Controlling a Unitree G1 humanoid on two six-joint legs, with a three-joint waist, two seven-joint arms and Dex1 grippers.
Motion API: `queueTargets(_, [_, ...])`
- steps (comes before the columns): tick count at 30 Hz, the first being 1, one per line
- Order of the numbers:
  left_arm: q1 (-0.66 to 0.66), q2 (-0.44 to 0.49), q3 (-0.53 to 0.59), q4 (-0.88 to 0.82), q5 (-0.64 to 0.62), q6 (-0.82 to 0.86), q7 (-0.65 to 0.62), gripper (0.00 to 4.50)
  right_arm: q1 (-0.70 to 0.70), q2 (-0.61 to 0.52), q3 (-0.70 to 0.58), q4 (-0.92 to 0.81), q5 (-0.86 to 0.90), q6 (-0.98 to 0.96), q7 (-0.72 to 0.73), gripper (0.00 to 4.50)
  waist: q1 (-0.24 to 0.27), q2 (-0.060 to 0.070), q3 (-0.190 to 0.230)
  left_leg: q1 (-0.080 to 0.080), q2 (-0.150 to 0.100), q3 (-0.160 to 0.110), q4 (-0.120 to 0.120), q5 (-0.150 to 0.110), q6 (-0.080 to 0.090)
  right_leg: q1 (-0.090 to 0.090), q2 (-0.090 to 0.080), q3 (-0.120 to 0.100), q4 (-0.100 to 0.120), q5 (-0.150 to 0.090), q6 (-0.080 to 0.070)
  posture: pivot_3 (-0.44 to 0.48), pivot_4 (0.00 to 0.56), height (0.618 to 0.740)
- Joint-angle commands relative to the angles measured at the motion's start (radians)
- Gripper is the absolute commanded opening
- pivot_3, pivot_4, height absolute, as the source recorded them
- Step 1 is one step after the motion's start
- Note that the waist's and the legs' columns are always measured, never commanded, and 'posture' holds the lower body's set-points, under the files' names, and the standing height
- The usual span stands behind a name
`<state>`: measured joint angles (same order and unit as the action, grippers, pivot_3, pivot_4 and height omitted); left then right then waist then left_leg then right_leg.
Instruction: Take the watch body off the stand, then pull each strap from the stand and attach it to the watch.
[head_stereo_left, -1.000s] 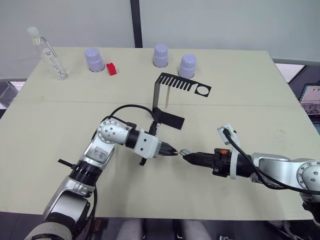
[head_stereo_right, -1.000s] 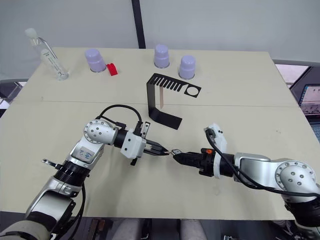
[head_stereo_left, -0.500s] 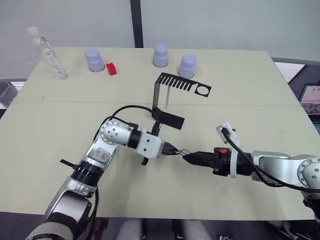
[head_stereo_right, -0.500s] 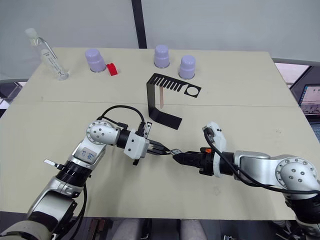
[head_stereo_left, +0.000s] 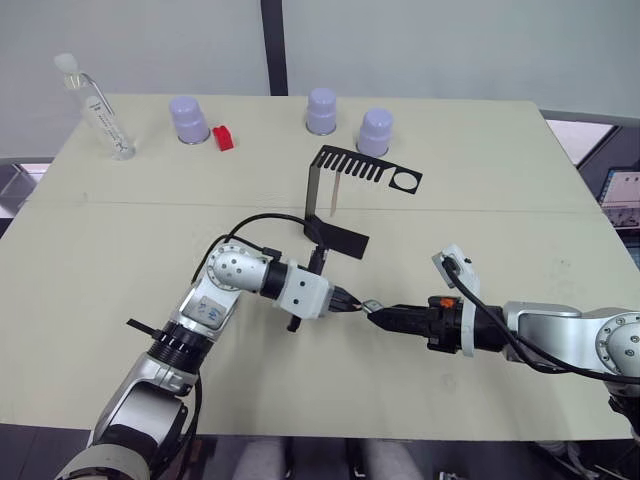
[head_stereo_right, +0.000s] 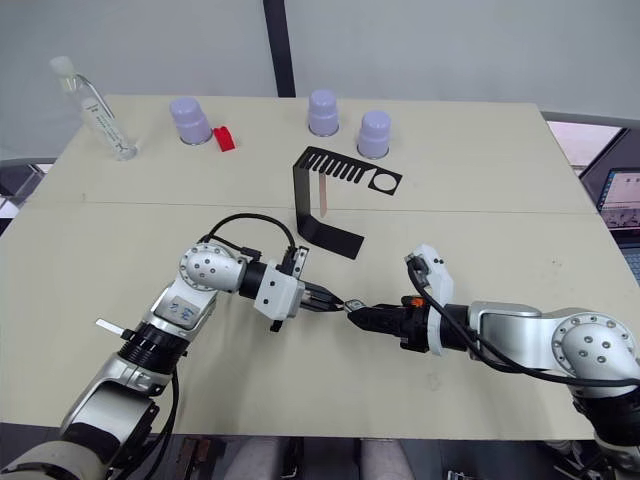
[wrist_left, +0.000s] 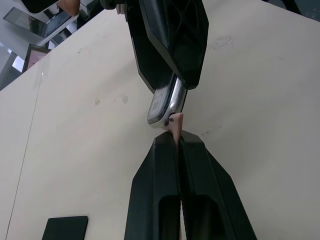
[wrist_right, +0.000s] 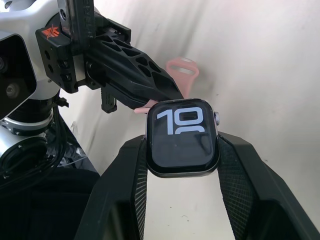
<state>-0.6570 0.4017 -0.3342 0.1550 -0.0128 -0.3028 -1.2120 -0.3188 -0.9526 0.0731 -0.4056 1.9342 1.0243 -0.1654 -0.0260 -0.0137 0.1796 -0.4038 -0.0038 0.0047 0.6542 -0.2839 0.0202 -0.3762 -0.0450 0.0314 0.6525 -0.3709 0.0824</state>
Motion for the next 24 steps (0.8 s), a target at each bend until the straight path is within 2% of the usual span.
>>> queueTargets(1, [-0.029,-0.045,-0.033,-0.028,-0.006,-0.020,0.024,0.00,-0.027,0.019,0.010,-0.047,0.038,-0.007,0.027,1.49,0.001,0.000,0.000,0.000,0.000,0.000,0.000,0.000,0.000,0.000,0.000,0.000,0.000,0.000,0.000,0.000,0.150,0.740])
queueTargets(24, [-0.052,-0.059,-0.027,-0.022,-0.001,0.000,0.027,0.00,-0.038,0.016,0.012,-0.030,0.038,0.001,0.027,1.49,0.001,0.000,0.000,0.000,0.000,0.000,0.000,0.000,0.000,0.000,0.000,0.000,0.000,0.000,0.000,0.000,0.150,0.740])
